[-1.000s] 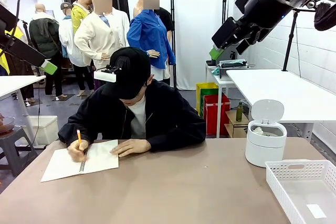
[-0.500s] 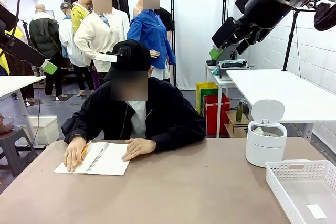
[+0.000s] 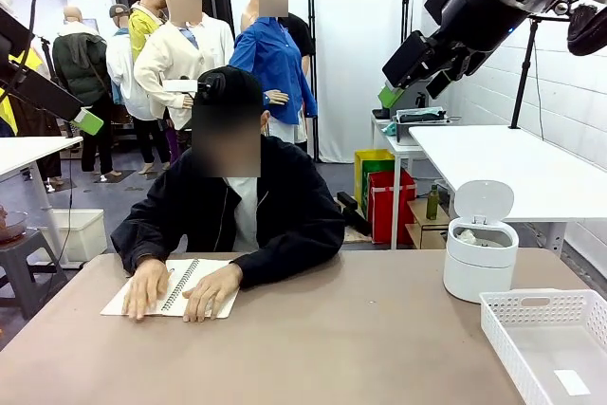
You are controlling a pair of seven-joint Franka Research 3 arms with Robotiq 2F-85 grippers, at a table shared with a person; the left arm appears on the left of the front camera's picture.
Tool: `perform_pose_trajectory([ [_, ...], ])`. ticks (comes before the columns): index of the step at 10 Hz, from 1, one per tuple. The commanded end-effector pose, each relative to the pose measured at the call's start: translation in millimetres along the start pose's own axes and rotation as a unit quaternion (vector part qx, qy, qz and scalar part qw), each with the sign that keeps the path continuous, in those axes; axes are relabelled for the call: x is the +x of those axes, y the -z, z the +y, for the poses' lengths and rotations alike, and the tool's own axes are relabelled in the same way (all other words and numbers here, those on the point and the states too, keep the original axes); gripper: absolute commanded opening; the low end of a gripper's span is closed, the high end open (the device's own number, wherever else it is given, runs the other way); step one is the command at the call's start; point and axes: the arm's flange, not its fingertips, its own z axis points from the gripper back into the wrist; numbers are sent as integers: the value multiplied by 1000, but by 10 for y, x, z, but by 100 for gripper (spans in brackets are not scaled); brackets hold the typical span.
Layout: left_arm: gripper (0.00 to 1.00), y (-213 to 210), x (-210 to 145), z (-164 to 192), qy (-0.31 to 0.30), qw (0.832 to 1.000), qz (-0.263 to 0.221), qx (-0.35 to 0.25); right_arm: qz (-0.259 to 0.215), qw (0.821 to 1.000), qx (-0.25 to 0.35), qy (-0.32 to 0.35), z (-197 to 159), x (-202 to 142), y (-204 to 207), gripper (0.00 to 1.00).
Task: Sort the paper based on its condition.
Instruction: If a person hands you a paper, place it in the Organizing basket , and if it's crumpled, put it in the Trash can.
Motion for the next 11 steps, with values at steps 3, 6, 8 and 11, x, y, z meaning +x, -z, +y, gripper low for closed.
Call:
perform_pose_trajectory([
  [3, 100, -5, -1, 0, 0, 1000, 0, 0, 0, 1000, -1, 2, 2, -3, 3, 100],
  [6, 100, -5, -1, 0, 0, 1000, 0, 0, 0, 1000, -1, 2, 2, -3, 3, 100],
  [8, 100, -5, -1, 0, 0, 1000, 0, 0, 0, 1000, -1, 2, 2, -3, 3, 100],
  [11, 100, -5, -1, 0, 0, 1000, 0, 0, 0, 1000, -1, 2, 2, -3, 3, 100],
])
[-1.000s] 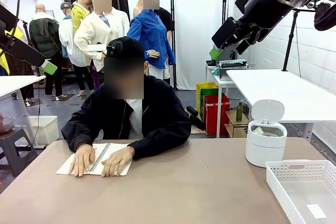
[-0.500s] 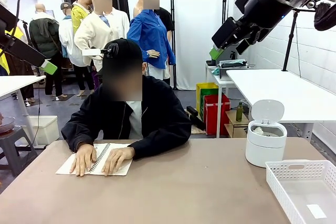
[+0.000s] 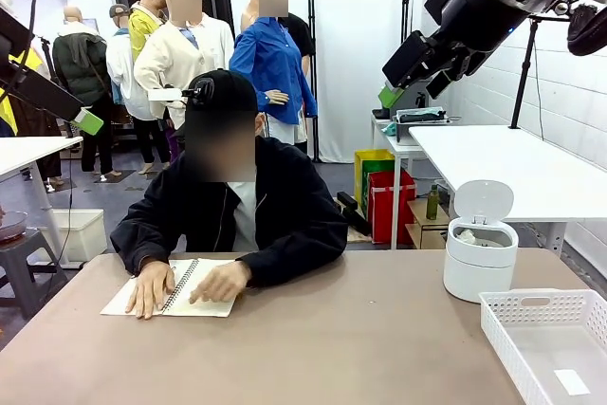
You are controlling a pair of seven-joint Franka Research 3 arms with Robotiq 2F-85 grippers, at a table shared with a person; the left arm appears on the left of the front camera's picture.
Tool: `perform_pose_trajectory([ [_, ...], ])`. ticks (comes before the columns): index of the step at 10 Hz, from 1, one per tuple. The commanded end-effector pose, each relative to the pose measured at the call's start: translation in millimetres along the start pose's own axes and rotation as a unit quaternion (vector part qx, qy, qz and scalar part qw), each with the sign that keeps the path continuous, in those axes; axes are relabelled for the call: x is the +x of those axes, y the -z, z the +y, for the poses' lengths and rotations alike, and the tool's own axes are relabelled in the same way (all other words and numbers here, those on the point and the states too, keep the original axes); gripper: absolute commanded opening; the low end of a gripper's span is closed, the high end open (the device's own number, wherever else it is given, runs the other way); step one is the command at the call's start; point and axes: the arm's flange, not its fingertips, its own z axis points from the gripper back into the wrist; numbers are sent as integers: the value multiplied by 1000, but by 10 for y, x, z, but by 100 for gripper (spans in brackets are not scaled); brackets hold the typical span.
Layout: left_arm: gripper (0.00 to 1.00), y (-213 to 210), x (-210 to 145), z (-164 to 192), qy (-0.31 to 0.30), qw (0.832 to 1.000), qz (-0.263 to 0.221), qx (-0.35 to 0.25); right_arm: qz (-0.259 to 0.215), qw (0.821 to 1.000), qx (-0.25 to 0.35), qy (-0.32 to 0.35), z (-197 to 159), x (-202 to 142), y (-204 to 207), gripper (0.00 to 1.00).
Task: Sort the paper based on its condition.
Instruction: If a person hands you a paper, place it in the Organizing basket , and if it's crumpled, put it in the Trash can.
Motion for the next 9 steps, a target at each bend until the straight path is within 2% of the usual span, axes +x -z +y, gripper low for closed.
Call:
perform_pose_trajectory([
  [1, 100, -5, -1, 0, 0, 1000, 0, 0, 0, 1000, -1, 2, 2, -3, 3, 100],
  [9, 100, -5, -1, 0, 0, 1000, 0, 0, 0, 1000, -1, 2, 2, -3, 3, 100],
])
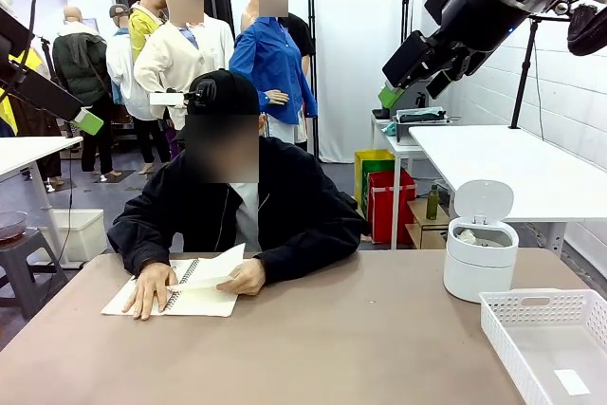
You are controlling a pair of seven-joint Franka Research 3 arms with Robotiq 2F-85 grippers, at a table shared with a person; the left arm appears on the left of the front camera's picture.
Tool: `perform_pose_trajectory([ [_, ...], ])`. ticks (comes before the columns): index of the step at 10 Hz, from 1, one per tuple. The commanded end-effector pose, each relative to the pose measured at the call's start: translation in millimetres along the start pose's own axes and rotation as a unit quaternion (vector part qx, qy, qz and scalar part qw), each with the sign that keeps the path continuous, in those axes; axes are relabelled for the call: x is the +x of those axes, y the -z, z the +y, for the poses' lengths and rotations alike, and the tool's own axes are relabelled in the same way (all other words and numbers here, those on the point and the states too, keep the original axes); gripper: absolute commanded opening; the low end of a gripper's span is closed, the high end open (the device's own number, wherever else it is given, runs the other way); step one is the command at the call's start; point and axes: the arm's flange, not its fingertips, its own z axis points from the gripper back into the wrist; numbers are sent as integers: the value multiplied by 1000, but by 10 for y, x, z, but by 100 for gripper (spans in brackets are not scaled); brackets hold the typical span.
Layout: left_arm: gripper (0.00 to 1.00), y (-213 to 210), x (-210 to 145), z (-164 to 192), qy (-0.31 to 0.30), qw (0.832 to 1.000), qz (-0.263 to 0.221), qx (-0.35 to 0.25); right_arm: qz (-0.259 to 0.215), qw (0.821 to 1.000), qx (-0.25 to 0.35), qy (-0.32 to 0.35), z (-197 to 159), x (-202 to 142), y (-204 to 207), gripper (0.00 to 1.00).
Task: Sort the paper based on its condition.
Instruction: If a person hands you a paper, place it in the Organizing basket , and if it's crumpled, put it in the Trash can.
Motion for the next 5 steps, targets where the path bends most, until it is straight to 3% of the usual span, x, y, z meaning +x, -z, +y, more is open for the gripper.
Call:
perform_pose_trajectory([
  [1, 100, -5, -1, 0, 0, 1000, 0, 0, 0, 1000, -1, 2, 2, -3, 3, 100],
  [5, 100, -5, -1, 0, 0, 1000, 0, 0, 0, 1000, -1, 2, 2, -3, 3, 100],
])
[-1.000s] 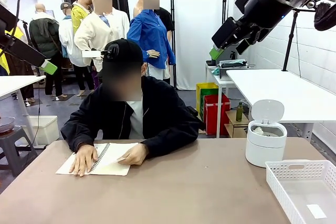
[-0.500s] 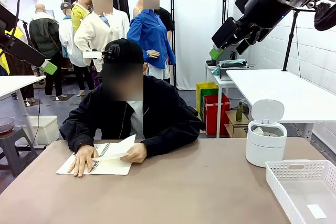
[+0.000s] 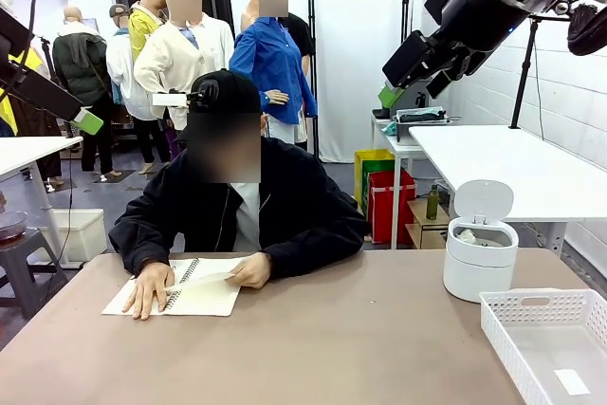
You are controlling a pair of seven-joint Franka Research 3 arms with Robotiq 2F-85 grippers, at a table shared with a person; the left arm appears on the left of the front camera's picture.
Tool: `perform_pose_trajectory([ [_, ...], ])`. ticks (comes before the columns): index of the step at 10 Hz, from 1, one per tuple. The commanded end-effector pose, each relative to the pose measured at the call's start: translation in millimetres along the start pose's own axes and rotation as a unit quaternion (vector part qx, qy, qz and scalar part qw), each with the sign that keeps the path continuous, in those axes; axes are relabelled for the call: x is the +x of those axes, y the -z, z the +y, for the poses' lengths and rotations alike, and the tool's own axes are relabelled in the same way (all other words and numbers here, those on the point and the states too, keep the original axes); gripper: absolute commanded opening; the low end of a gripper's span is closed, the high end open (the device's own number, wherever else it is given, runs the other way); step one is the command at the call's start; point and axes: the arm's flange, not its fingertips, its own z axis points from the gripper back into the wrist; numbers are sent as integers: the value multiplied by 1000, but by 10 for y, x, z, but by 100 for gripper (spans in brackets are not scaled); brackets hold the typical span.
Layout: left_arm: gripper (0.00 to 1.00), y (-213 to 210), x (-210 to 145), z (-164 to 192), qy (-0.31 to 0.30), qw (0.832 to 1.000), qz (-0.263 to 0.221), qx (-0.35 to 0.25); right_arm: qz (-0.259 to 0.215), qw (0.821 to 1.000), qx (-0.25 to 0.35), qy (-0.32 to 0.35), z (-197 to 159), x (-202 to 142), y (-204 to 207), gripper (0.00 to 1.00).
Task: Sort the paper based on its condition.
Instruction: If a person hands you a paper, place it in the Organizing basket , and if it's crumpled, put it in the Trash can.
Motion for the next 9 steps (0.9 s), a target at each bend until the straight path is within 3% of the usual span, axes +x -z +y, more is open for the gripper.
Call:
perform_pose_trajectory([
  [1, 100, -5, -1, 0, 0, 1000, 0, 0, 0, 1000, -1, 2, 2, -3, 3, 100],
  [9, 100, -5, -1, 0, 0, 1000, 0, 0, 0, 1000, -1, 2, 2, -3, 3, 100],
])
